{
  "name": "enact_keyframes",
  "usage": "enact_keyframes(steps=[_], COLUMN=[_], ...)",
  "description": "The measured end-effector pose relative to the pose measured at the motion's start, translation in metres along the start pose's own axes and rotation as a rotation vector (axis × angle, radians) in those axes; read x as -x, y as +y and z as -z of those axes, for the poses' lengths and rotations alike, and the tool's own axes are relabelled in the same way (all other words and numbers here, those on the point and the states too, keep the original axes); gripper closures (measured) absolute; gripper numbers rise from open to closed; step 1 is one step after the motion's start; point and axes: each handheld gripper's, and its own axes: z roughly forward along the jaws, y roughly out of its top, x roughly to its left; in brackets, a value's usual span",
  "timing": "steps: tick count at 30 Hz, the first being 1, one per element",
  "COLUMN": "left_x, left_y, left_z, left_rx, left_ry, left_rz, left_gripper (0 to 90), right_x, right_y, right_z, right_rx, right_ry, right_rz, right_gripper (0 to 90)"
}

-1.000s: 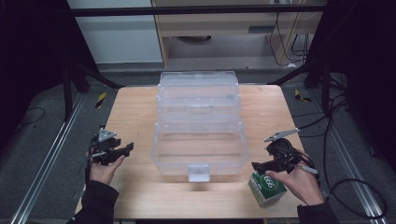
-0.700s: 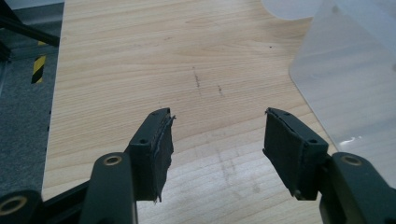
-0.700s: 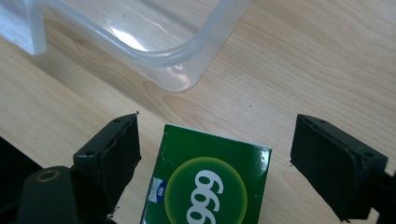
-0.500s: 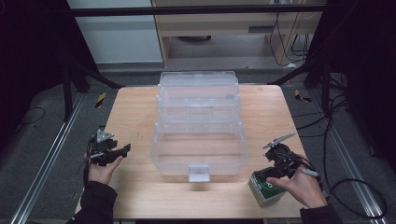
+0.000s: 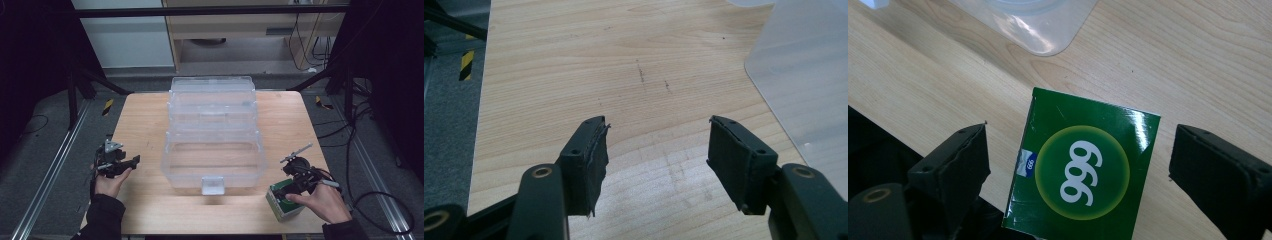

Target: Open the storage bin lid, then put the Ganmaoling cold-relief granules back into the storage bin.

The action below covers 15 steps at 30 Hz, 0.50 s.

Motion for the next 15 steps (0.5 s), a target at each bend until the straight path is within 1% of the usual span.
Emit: enact_keyframes(steps=[1,3,4,7,9,10,11,14,15], left_x=[0.000,0.000,0.000,-0.001,-0.001,-0.001,-0.002,-0.002,-0.002], left_y=[0.000,0.000,0.000,0.000,0.000,0.000,0.000,0.000,0.000], left_z=[0.000,0.000,0.000,0.000,0.001,0.001,0.001,0.000,0.000], left_rx=[0.000,0.000,-0.001,-0.002,0.000,0.001,0.001,-0.003,-0.003], left_ry=[-0.001,-0.002,-0.002,0.001,0.001,0.000,-0.002,-0.002,-0.002], left_rz=[-0.001,-0.001,0.000,0.004,0.005,0.005,0.007,0.004,0.005], left_gripper=[40.2,40.2,40.2,40.2,40.2,40.2,40.2,40.2,40.2], right_x=[0.000,-0.001,0.000,0.000,0.001,0.001,0.001,0.001,0.002], right_y=[-0.001,-0.002,-0.003,-0.002,-0.002,-0.002,-0.002,-0.004,-0.004], right_z=[-0.001,-0.003,-0.004,-0.006,-0.007,-0.008,-0.010,-0.013,-0.013], right_rx=[0.002,-0.018,-0.024,-0.036,-0.033,-0.032,-0.053,-0.067,-0.067], right_ry=[0.004,0.004,0.004,0.000,0.000,-0.002,0.000,0.005,-0.001], right_rz=[-0.003,-0.014,-0.008,-0.019,-0.016,-0.005,-0.014,-0.005,-0.006], right_gripper=[9.7,8.5,8.5,8.4,8.2,7.8,6.9,6.1,5.7])
